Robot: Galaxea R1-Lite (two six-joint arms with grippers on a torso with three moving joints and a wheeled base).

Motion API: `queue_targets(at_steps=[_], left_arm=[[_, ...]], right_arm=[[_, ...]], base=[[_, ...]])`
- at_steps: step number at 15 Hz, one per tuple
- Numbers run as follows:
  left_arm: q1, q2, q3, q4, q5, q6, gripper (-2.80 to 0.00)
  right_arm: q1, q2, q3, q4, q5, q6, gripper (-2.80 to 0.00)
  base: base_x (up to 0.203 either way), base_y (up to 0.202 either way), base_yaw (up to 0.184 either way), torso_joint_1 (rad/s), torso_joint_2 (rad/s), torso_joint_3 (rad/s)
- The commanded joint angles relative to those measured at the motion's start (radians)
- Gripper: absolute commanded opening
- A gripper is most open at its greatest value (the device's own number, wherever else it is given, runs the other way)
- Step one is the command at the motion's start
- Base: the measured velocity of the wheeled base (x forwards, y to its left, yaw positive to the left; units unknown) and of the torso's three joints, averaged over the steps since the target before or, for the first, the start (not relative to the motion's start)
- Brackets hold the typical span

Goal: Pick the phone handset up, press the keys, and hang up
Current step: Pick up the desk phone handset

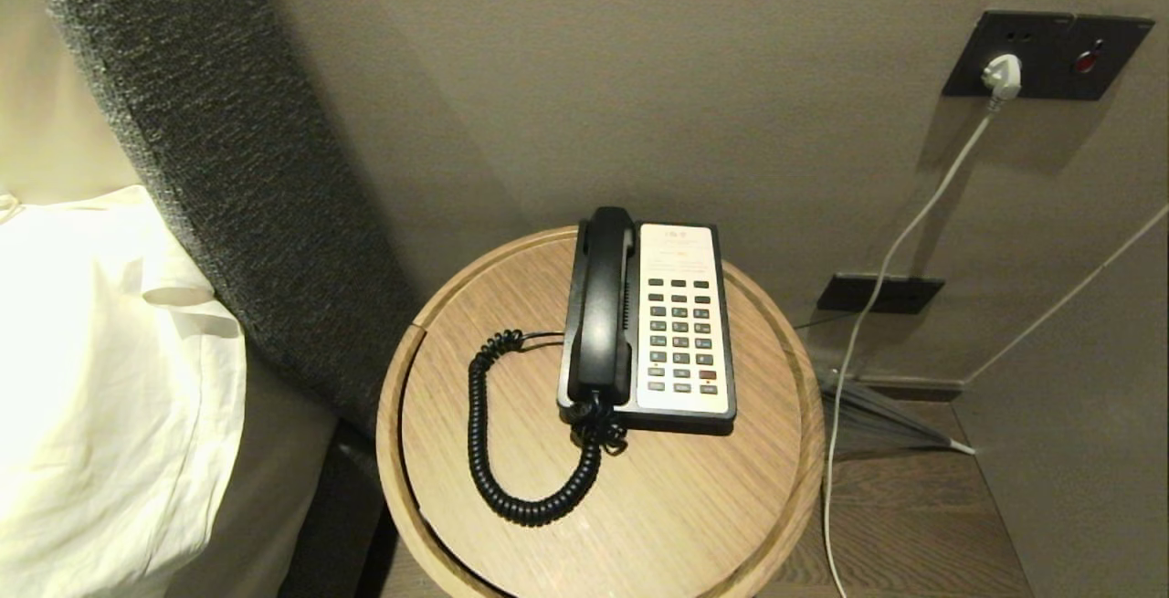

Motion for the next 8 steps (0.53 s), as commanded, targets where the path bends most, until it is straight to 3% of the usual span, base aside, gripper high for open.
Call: queue_targets(at_steps=[1, 5, 7, 8], left_arm=[[0.000, 0.216, -0.209, 0.096, -0.057, -0.002, -2.80], [-0.016, 0.716, -0.580, 0.258, -0.249, -0.004, -2.80], [-0.088, 0.927, -0.729, 0.299, -0.292, -0.022, -2.80], [-0.174, 1.007, -0.787, 0.313, -0.285, -0.044, -2.80]], right_arm=[[0.000, 0.000, 0.017, -0.001, 0.000, 0.000, -2.80], [0.000, 0.000, 0.017, -0.001, 0.000, 0.000, -2.80], [0.000, 0.000, 0.017, -0.001, 0.000, 0.000, -2.80], [0.000, 0.000, 0.017, -0.001, 0.000, 0.000, -2.80]], base=[[0.000, 0.000, 0.000, 0.000, 0.00, 0.000], [0.000, 0.000, 0.000, 0.000, 0.00, 0.000], [0.000, 0.000, 0.000, 0.000, 0.00, 0.000], [0.000, 0.000, 0.000, 0.000, 0.00, 0.000]])
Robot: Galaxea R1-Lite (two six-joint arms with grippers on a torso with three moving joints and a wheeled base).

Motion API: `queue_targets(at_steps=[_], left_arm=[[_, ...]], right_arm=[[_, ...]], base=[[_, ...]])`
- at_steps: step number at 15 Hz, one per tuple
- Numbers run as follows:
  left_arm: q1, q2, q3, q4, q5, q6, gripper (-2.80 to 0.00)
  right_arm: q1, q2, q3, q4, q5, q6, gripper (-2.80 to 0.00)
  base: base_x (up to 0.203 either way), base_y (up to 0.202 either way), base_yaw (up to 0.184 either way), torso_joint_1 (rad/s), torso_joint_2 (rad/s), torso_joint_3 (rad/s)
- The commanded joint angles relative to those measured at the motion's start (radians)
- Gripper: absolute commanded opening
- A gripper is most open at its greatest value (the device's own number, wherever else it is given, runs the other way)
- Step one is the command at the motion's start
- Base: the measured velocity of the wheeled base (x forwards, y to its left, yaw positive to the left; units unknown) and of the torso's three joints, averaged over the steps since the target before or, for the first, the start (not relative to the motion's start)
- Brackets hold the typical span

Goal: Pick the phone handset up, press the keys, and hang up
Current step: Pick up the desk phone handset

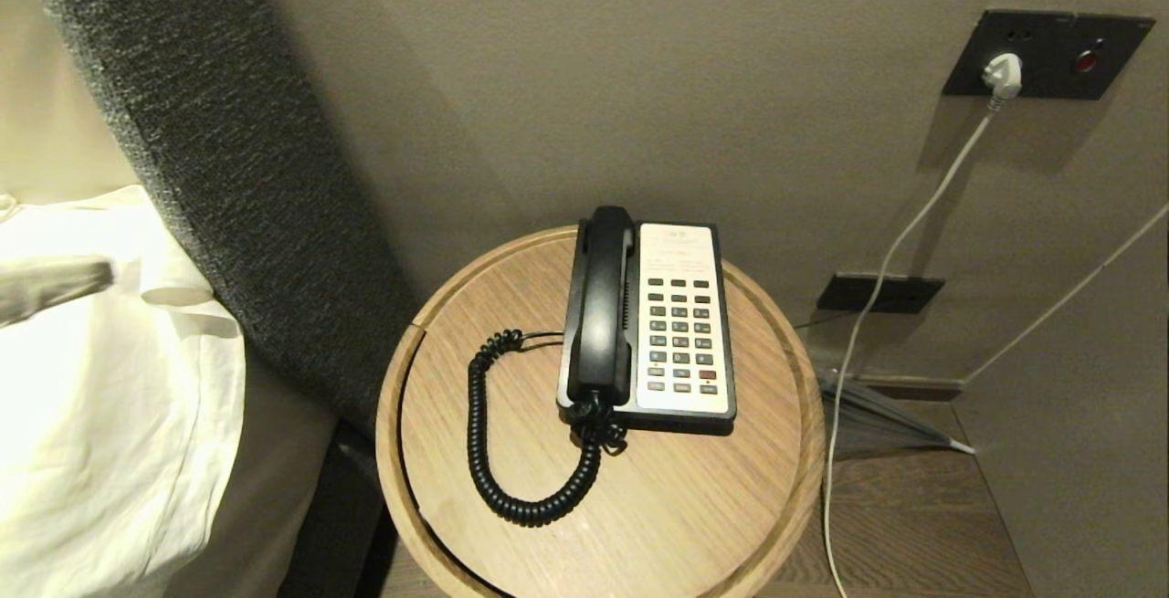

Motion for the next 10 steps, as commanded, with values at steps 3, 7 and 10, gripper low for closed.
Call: queue_targets(at_steps=[3, 7, 10], left_arm=[[-0.389, 0.359, -0.169, 0.018, 0.137, -0.134, -2.80], [-0.549, 0.576, -0.301, 0.028, 0.345, -0.241, 0.00], [-0.568, 0.635, -0.317, 0.030, 0.444, -0.191, 0.00]], right_arm=[[0.000, 0.001, 0.017, -0.001, 0.000, 0.000, -2.80], [0.000, 0.000, 0.017, -0.001, 0.000, 0.000, -2.80], [0.000, 0.001, 0.016, -0.001, 0.000, 0.000, -2.80]], base=[[0.000, 0.000, 0.000, 0.000, 0.00, 0.000], [0.000, 0.000, 0.000, 0.000, 0.00, 0.000], [0.000, 0.000, 0.000, 0.000, 0.00, 0.000]])
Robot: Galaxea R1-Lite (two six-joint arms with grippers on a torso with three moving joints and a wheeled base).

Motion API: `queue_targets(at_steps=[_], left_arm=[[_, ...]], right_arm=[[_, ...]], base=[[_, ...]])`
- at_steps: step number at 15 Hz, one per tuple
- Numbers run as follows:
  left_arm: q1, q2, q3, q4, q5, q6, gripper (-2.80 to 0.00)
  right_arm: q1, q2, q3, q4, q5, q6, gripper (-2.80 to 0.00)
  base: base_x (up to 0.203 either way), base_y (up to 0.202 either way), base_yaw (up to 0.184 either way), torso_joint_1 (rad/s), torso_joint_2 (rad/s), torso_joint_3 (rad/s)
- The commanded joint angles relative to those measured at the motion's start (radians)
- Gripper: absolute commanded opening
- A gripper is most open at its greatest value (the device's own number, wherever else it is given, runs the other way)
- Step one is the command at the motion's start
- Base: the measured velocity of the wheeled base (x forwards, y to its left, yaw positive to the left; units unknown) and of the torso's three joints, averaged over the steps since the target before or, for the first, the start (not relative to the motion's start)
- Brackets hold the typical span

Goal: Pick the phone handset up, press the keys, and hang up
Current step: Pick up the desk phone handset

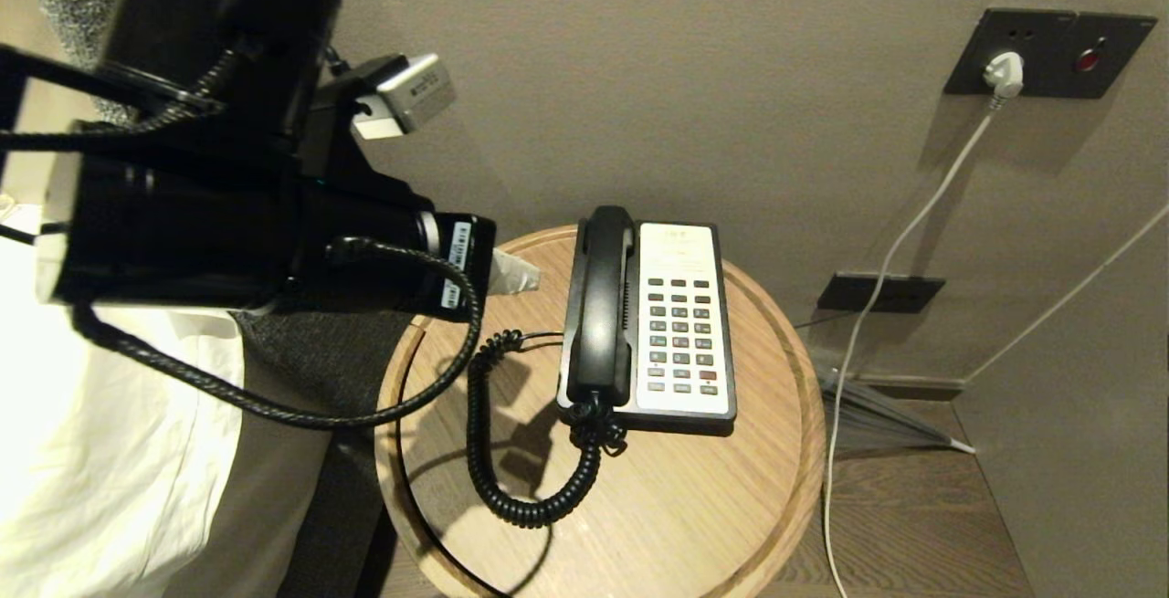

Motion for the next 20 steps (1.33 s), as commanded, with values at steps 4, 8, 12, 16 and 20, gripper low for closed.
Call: queue_targets(at_steps=[4, 8, 12, 16, 20], left_arm=[[-0.056, 0.161, -0.080, 0.003, 0.144, 0.003, 0.00], [-0.176, 0.259, -0.184, 0.044, 0.303, 0.025, 0.00], [-0.192, 0.290, -0.216, 0.088, 0.371, 0.024, 0.00], [-0.191, 0.339, -0.280, 0.137, 0.411, -0.014, 0.00], [-0.188, 0.390, -0.405, 0.260, 0.415, -0.129, 0.00]], right_arm=[[0.000, 0.001, 0.016, -0.001, 0.000, 0.000, -2.80], [0.000, 0.001, 0.016, -0.001, 0.000, 0.000, -2.80], [0.000, 0.000, 0.015, -0.001, 0.000, 0.000, -2.80], [0.000, 0.000, 0.017, -0.001, 0.000, 0.000, -2.80], [0.000, 0.001, 0.016, -0.001, 0.000, 0.000, -2.80]], base=[[0.000, 0.000, 0.000, 0.000, 0.00, 0.000], [0.000, 0.000, 0.000, 0.000, 0.00, 0.000], [0.000, 0.000, 0.000, 0.000, 0.00, 0.000], [0.000, 0.000, 0.000, 0.000, 0.00, 0.000], [0.000, 0.000, 0.000, 0.000, 0.00, 0.000]])
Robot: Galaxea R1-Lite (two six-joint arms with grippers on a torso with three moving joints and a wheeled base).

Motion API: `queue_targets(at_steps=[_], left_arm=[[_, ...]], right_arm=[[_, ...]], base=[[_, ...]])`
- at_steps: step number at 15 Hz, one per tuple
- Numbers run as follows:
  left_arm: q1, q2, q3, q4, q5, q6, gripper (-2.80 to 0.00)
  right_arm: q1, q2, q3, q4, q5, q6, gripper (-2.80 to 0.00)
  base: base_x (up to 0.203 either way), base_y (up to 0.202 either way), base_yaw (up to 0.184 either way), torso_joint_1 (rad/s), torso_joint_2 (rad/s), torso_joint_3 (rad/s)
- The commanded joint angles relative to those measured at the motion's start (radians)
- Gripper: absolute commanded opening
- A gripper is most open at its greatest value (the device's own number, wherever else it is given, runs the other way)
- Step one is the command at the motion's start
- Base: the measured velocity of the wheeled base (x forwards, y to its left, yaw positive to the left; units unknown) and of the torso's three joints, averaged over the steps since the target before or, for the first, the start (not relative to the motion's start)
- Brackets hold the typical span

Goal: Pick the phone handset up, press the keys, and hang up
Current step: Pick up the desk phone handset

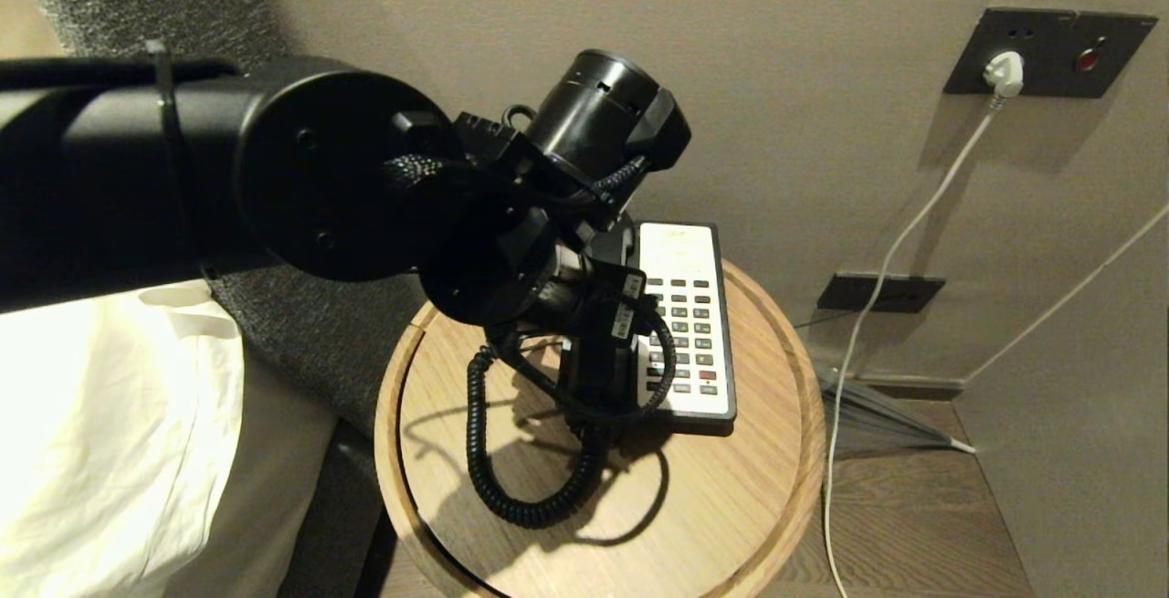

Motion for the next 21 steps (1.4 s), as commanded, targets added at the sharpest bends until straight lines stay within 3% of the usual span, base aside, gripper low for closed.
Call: queue_targets(at_steps=[1, 5, 13, 14, 21], left_arm=[[0.001, 0.037, -0.070, 0.031, 0.003, -0.028, 0.00], [0.001, 0.074, -0.083, 0.045, 0.004, -0.067, 0.00], [0.015, 0.089, -0.083, 0.045, 0.012, -0.056, 0.00], [0.016, 0.090, -0.084, 0.042, 0.012, -0.060, -2.80], [0.018, 0.096, -0.084, 0.025, 0.012, -0.067, -2.80]], right_arm=[[0.000, 0.000, 0.015, -0.001, 0.000, 0.000, -2.80], [0.000, 0.000, 0.017, -0.001, 0.000, 0.000, -2.80], [0.000, 0.000, 0.017, -0.001, 0.000, 0.000, -2.80], [0.000, 0.000, 0.016, -0.001, 0.000, 0.000, -2.80], [0.000, 0.000, 0.017, -0.001, 0.000, 0.000, -2.80]], base=[[0.000, 0.000, 0.000, 0.000, 0.00, 0.000], [0.000, 0.000, 0.000, 0.000, 0.00, 0.000], [0.000, 0.000, 0.000, 0.000, 0.00, 0.000], [0.000, 0.000, 0.000, 0.000, 0.00, 0.000], [0.000, 0.000, 0.000, 0.000, 0.00, 0.000]])
